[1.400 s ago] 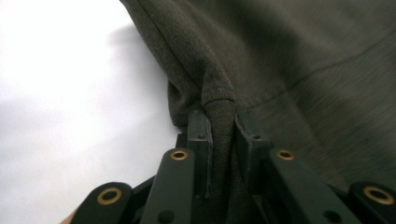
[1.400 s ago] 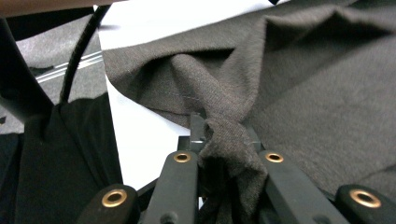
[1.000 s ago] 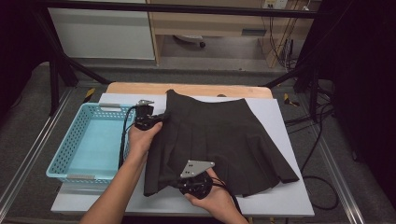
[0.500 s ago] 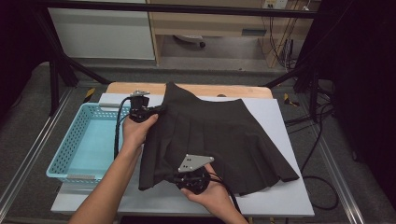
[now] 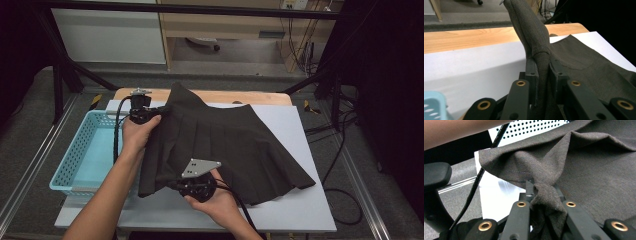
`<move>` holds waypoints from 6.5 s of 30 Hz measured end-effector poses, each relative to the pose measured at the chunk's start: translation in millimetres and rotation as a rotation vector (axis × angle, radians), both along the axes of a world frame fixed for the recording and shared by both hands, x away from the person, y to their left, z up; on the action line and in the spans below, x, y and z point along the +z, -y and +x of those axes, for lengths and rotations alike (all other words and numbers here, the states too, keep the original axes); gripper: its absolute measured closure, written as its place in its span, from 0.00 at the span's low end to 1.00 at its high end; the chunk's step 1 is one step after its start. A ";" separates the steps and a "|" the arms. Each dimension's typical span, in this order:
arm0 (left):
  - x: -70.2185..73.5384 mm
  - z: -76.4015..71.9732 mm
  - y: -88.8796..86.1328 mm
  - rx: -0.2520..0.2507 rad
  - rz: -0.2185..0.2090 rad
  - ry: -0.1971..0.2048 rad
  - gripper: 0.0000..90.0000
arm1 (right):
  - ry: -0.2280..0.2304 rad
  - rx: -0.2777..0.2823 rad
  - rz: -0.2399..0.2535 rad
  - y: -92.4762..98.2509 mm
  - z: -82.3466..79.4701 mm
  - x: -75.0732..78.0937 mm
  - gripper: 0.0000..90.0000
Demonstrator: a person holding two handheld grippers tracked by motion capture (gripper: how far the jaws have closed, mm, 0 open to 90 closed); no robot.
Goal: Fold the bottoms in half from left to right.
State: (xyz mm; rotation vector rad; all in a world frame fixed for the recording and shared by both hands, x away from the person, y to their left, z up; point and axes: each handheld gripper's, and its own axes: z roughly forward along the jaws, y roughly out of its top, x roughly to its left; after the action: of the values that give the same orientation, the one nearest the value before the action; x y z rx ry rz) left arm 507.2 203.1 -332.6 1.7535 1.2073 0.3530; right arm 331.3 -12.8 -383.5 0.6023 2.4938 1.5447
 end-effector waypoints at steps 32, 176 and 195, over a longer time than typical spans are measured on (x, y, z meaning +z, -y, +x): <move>1.9 -2.1 -42.8 0.015 0.016 -0.007 0.87 | 0.001 0.039 0.010 -43.7 5.7 6.0 0.92; -15.2 28.2 131.1 -0.086 -0.106 -0.025 0.85 | -0.044 -0.291 0.076 150.6 11.3 -19.5 0.92; 0.6 21.8 136.7 -0.066 -0.104 0.112 0.41 | -0.056 -0.428 0.047 186.6 34.8 -29.1 0.92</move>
State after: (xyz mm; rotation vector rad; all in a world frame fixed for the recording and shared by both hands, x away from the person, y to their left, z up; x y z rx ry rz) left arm 529.0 66.3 -332.0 1.6580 1.0673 0.3385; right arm 366.1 -199.4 -412.6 1.1131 2.1754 1.4349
